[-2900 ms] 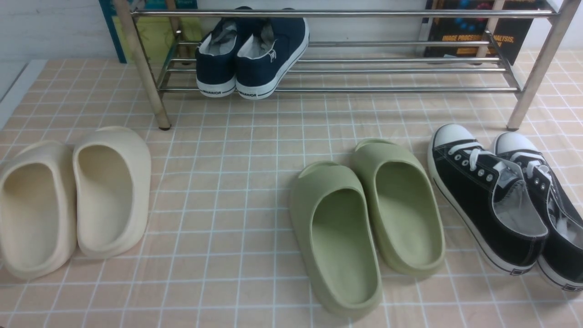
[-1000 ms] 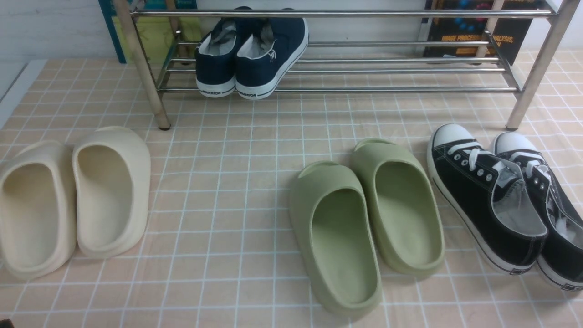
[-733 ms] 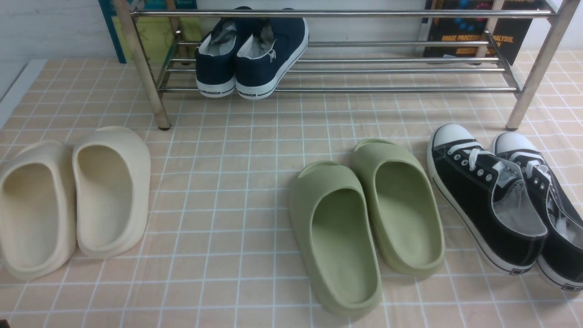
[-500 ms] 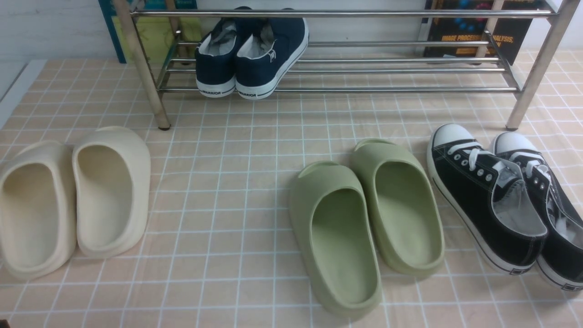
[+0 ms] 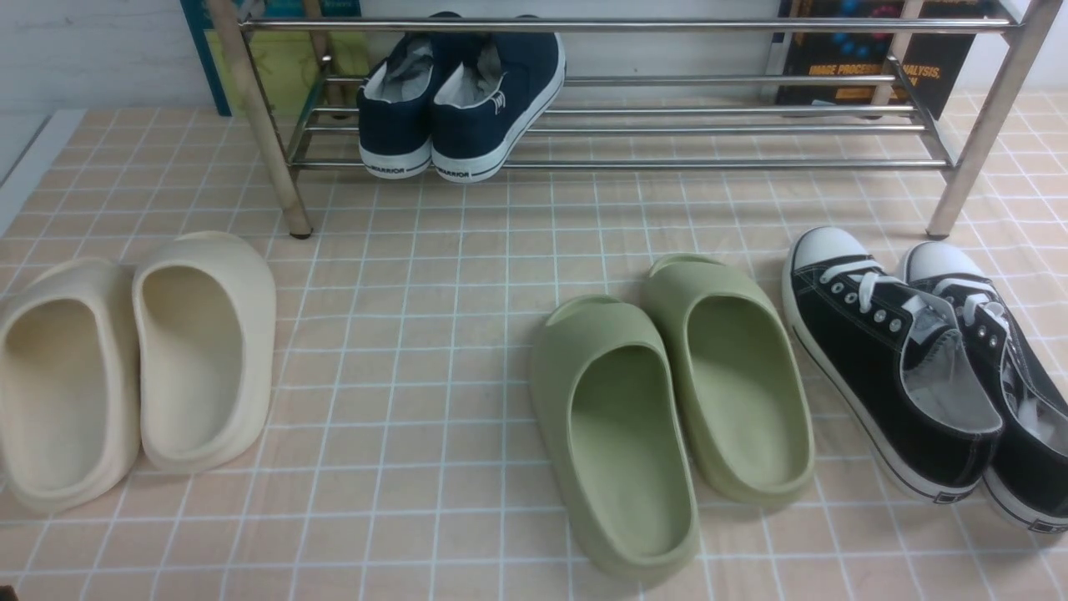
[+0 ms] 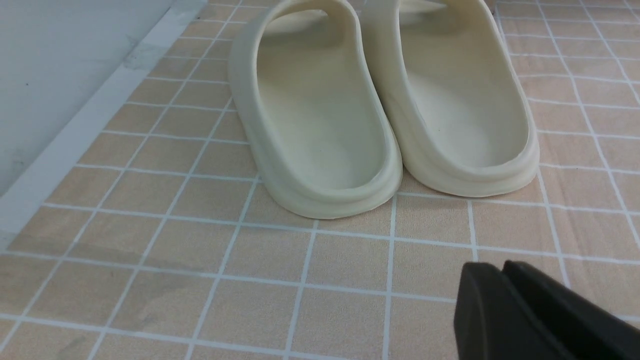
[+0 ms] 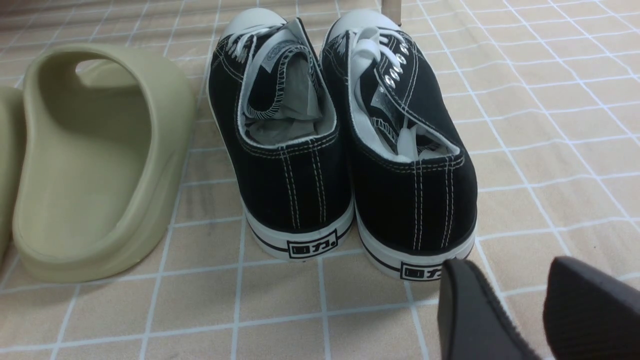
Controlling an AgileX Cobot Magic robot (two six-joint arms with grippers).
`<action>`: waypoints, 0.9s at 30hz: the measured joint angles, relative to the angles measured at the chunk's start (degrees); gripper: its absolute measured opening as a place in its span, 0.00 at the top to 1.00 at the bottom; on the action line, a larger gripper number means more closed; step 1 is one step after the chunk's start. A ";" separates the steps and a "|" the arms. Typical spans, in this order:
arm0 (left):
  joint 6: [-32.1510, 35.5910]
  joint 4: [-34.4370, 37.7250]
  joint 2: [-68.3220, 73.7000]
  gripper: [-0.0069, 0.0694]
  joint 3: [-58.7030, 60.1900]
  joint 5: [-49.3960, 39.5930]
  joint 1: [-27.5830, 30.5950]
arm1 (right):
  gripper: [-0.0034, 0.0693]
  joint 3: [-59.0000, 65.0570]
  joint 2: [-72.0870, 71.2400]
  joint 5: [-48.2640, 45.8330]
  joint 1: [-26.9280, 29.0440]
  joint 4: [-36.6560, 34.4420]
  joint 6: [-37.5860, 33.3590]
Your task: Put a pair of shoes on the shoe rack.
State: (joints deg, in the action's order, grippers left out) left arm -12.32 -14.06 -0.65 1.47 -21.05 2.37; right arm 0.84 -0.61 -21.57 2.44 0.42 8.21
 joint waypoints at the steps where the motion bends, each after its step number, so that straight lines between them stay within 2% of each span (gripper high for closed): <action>1: 0.00 0.00 0.00 0.81 0.00 0.00 0.00 | 0.62 0.00 0.00 0.00 0.00 0.00 0.00; 27: 0.00 -0.17 0.00 0.80 0.00 0.00 0.00 | 0.62 0.00 0.00 0.00 0.00 0.00 0.00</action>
State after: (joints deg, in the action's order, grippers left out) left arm -12.32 -14.22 -0.65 1.47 -21.05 2.37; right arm 0.84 -0.61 -21.57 2.44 0.42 8.21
